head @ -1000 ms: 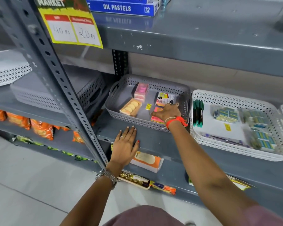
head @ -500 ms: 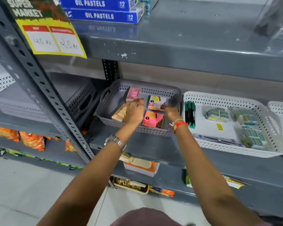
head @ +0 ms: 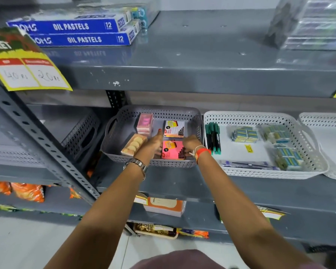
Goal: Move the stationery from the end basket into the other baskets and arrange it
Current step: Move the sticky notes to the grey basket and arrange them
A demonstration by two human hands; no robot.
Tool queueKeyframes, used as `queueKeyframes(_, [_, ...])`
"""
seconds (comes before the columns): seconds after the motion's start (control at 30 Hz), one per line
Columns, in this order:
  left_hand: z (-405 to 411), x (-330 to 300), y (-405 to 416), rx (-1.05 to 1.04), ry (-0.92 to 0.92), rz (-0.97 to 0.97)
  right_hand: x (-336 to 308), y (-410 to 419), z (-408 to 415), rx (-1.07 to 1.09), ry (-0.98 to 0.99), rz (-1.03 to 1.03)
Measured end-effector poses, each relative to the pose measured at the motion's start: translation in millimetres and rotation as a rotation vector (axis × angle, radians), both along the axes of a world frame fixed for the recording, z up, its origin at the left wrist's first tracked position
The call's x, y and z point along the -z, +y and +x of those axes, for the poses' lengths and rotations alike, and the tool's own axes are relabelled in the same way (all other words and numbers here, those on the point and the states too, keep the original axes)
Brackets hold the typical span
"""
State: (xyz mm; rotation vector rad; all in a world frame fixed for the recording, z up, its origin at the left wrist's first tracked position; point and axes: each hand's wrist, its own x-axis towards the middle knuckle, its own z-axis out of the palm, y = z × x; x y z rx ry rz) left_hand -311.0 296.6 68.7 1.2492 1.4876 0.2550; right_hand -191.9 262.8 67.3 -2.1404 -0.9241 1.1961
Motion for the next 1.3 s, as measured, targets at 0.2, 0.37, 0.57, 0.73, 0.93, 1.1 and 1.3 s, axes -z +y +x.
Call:
queueKeyframes(0.2, [-0.2,-2.0,-1.3,0.026,0.053,0.007,3.0,2.3,-0.5,-0.042,-0.06,-0.024])
queueKeyframes(0.37, [1.1,1.8,2.4,0.057,0.092,0.021,6.3,3.6,-1.0,-0.086,-0.09,-0.027])
queueKeyframes(0.57, [4.2,6.8,6.7,0.05,0.16,0.064,8.3,6.8,1.8,-0.11,-0.106,-0.025])
queueKeyframes(0.73, [3.3,5.8,10.9,0.069,0.213,0.109,9.9,7.9,7.8,-0.119,-0.141,0.017])
queueKeyframes(0.93, [18.9,3.9,31.6,-0.223,-0.163,0.225,8.2,32.7,16.7,0.081,0.068,0.157])
queueKeyframes(1.1, [32.0,10.5,49.2,-0.401,-0.399,0.045,10.0,40.7,18.4,0.139,0.167,0.165])
queueKeyframes(1.3, [35.2,16.2,53.8,-0.404,-0.413,0.061,17.9,46.8,16.4,0.186,0.187,0.187])
